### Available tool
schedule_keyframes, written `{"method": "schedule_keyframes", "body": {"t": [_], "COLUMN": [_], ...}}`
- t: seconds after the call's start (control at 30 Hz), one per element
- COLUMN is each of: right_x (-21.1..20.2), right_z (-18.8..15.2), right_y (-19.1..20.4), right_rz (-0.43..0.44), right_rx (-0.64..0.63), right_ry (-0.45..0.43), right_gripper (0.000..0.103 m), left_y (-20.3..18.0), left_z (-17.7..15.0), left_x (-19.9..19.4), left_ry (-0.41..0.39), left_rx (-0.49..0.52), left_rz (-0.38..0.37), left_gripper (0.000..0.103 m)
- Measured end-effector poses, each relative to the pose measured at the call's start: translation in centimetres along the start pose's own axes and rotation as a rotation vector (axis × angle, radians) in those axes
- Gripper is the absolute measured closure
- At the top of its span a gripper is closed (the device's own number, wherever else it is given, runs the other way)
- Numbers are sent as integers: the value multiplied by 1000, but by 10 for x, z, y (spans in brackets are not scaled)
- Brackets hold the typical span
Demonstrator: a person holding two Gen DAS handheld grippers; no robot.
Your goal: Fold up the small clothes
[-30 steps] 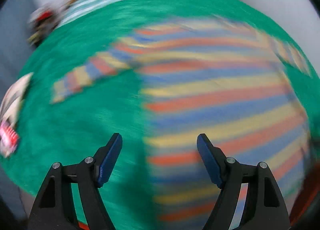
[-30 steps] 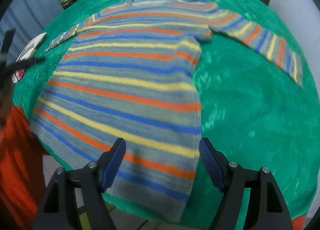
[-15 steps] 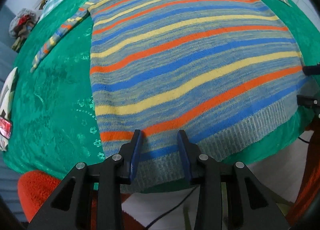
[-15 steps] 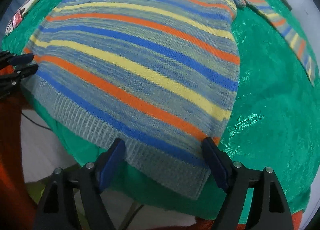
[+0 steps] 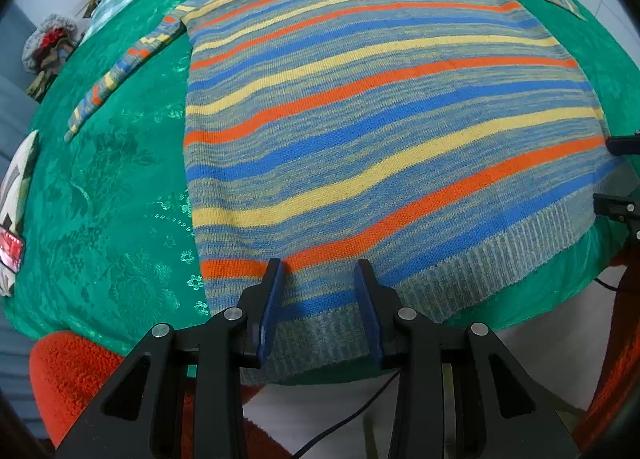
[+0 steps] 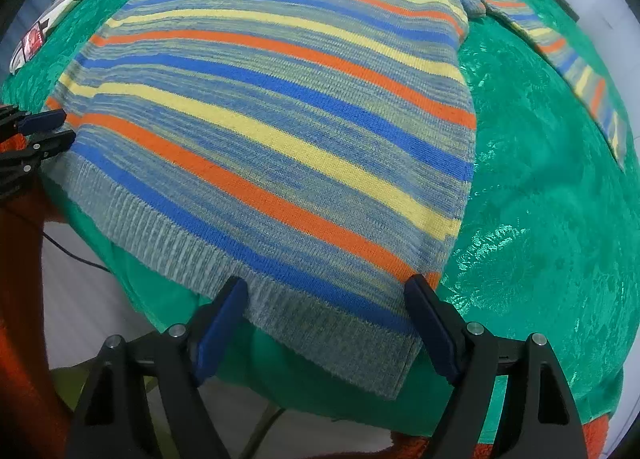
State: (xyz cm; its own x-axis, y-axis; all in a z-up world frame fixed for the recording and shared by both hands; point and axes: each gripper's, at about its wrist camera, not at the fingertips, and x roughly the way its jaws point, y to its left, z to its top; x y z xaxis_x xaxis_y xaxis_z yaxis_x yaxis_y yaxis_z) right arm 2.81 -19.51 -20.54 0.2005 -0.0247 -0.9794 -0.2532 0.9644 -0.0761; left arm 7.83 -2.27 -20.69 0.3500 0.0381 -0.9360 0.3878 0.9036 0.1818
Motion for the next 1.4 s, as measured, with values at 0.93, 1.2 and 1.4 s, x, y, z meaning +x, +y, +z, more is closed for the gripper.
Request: {"method": "schedule_keyframes", "body": {"t": [0.93, 1.2, 1.4], "right_x": [-1, 0, -1], "right_z": [3, 3, 3], "right_y": [-3, -3, -2], "right_rz": [-1, -1, -3], "right_rx": [0, 0, 0], "right_ry": [-1, -2, 7], "right_gripper": [22, 22, 22], "left_y": [0, -1, -1], "left_z": [0, 0, 0], "left_x": [-1, -2, -2], "left_ry": [3, 4, 8], "left_rx": [-4, -4, 0], "left_rz": [3, 4, 8], "left_gripper": [65, 65, 65]}}
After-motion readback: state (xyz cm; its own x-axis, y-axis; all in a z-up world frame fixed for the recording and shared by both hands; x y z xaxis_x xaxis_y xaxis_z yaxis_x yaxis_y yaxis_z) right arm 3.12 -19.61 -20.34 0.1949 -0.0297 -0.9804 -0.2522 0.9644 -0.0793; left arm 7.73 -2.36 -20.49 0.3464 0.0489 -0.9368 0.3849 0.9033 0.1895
